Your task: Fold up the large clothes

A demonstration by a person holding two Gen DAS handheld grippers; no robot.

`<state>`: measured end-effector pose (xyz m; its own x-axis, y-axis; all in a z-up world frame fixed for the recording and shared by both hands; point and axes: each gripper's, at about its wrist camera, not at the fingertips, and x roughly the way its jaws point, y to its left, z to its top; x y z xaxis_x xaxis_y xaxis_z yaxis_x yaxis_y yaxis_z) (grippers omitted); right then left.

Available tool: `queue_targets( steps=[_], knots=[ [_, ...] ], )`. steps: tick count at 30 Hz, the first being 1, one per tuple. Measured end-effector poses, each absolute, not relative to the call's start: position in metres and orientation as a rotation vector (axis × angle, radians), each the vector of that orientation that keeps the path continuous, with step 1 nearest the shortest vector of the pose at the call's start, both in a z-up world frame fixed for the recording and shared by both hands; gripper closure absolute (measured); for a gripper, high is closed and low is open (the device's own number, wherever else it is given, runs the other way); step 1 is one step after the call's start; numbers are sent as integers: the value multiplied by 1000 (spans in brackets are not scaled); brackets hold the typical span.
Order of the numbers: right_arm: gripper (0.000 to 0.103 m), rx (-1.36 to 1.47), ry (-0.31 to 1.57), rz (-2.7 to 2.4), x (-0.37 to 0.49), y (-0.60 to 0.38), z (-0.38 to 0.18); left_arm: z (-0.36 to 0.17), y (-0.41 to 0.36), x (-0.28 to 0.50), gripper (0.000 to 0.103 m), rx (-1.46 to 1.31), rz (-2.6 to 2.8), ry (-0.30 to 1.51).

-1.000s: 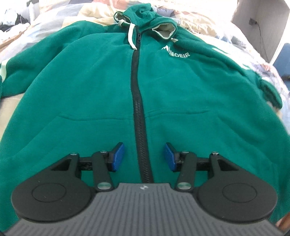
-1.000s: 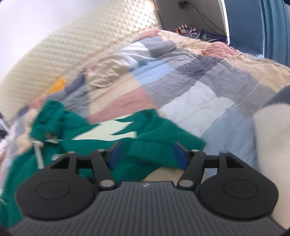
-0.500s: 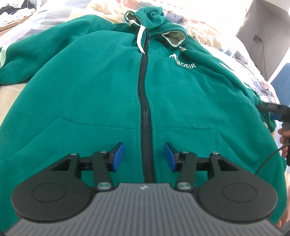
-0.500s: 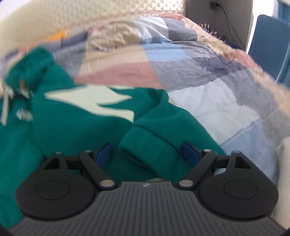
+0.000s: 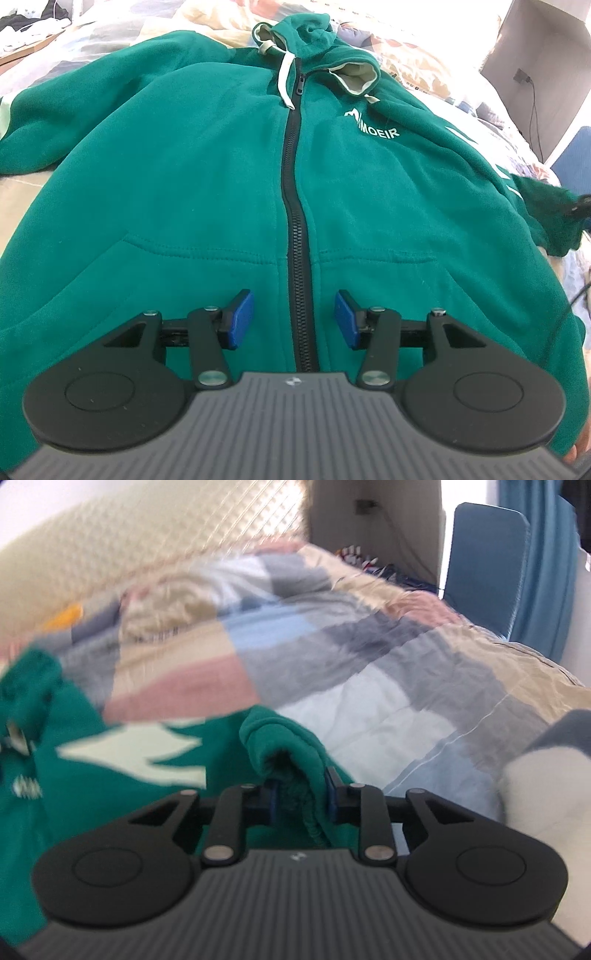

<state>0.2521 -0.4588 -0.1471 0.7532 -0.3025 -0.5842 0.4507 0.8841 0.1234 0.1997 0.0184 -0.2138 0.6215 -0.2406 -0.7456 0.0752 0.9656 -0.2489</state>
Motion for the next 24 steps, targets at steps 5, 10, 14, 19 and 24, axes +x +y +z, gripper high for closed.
queue_targets(
  steps=[5, 10, 14, 19, 24],
  knots=[
    [78, 298, 512, -407, 237, -481, -84, -212, 22, 200, 48, -231, -184, 888],
    [78, 288, 406, -411, 231, -503, 1, -209, 25, 198, 48, -229, -186, 876],
    [79, 228, 338, -473, 232, -516, 59, -207, 28, 195, 48, -231, -182, 865],
    [80, 279, 280, -570, 233, -551, 104, -205, 32, 190, 48, -229, -177, 846],
    [80, 278, 263, -615, 244, -579, 117, -205, 32, 188, 48, -225, -183, 835]
  ],
)
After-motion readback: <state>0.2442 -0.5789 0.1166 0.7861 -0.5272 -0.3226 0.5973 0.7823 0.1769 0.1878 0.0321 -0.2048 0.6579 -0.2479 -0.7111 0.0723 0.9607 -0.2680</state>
